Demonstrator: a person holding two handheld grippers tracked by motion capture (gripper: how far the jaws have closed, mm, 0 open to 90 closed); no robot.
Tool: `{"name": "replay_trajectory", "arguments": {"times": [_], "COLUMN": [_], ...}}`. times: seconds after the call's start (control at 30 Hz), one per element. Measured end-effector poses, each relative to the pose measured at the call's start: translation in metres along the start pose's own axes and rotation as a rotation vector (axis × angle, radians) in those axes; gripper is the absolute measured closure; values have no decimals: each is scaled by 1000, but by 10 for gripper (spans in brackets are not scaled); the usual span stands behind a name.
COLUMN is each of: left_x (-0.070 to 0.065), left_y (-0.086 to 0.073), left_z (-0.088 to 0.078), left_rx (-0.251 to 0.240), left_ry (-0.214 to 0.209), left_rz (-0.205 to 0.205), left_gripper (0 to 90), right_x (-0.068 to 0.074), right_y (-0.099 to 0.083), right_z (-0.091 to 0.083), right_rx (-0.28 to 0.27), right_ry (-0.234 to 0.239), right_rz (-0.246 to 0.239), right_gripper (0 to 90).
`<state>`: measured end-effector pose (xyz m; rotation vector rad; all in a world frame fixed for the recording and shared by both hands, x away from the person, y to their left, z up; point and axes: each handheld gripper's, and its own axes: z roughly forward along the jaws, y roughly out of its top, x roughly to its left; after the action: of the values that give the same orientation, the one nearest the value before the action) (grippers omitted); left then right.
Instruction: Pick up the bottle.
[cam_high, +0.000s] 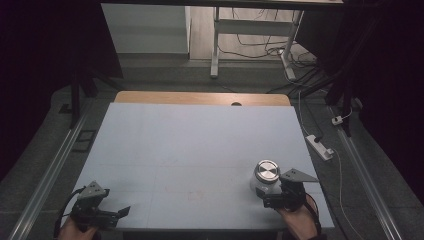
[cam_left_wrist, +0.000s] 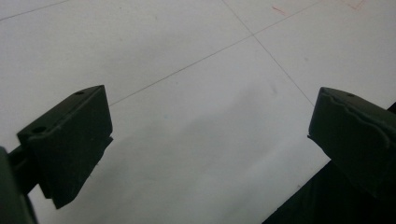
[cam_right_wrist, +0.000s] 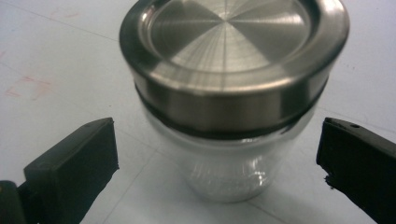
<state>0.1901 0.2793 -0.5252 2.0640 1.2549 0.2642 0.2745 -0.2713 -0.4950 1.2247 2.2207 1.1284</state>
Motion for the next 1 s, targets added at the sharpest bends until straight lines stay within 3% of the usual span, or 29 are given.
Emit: {"name": "replay_trajectory", "arguments": {"times": [0.63,0.87,1.0], "left_x": [1,0,0], "left_y": [0,0,0], "left_z": [1,1,1], "left_rx": [4,7,8], "left_ry": [-3,-4,-4], "left_rz": [1,3,6], "left_gripper": [7,8,8], "right_x": [-2,-2,0], "right_y": [12,13,14], "right_z": [24,23,22], "right_rx": [36,39,43], "right_ry": [-26,-26,-33], "right_rz": [-51,-76,-89], "right_gripper": [0,124,140]}}
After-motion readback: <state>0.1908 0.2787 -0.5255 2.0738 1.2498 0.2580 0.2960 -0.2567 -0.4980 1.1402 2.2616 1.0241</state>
